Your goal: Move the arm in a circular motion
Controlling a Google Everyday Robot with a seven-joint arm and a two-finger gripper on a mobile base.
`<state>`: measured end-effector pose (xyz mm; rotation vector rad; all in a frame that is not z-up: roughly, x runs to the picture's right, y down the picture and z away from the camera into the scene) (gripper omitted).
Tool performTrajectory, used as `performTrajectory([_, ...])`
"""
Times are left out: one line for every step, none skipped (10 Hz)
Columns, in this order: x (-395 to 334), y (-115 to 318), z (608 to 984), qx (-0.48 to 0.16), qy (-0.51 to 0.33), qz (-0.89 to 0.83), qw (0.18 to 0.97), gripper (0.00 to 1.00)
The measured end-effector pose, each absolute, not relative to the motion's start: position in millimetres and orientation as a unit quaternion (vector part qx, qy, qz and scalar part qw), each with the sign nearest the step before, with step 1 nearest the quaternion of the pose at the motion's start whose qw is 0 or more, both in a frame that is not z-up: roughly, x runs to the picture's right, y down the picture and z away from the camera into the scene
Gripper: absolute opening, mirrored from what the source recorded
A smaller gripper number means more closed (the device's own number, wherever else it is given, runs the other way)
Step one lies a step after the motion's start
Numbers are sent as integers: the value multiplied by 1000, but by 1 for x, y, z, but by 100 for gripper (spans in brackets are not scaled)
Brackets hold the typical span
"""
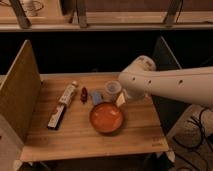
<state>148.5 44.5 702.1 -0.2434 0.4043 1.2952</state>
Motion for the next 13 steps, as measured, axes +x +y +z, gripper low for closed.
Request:
performTrajectory([152,10,717,-79,196,589,780,80])
performTrajectory([147,-10,729,-63,197,584,785,80])
performTrajectory([131,-30,744,-53,193,577,792,80])
performTrajectory([100,-36,757,-58,184,565,802,80])
performTrajectory([66,-34,767,-70,172,549,815,80])
performTrajectory([38,-27,772,-83,161,534,826,80])
performTrajectory([7,-10,772,-103,151,509,841,80])
performTrajectory([-26,19,766,-130,133,480,857,80])
performTrajectory([-38,40,759,-147,124,466,864,80])
performTrajectory([-45,63,750,-164,117,455,867,80])
performTrajectory([-44,84,742,-178,111,454,866,80])
performTrajectory([-32,99,734,-184,114,465,859,80])
performTrajectory([-6,111,727,-181,123,487,846,80])
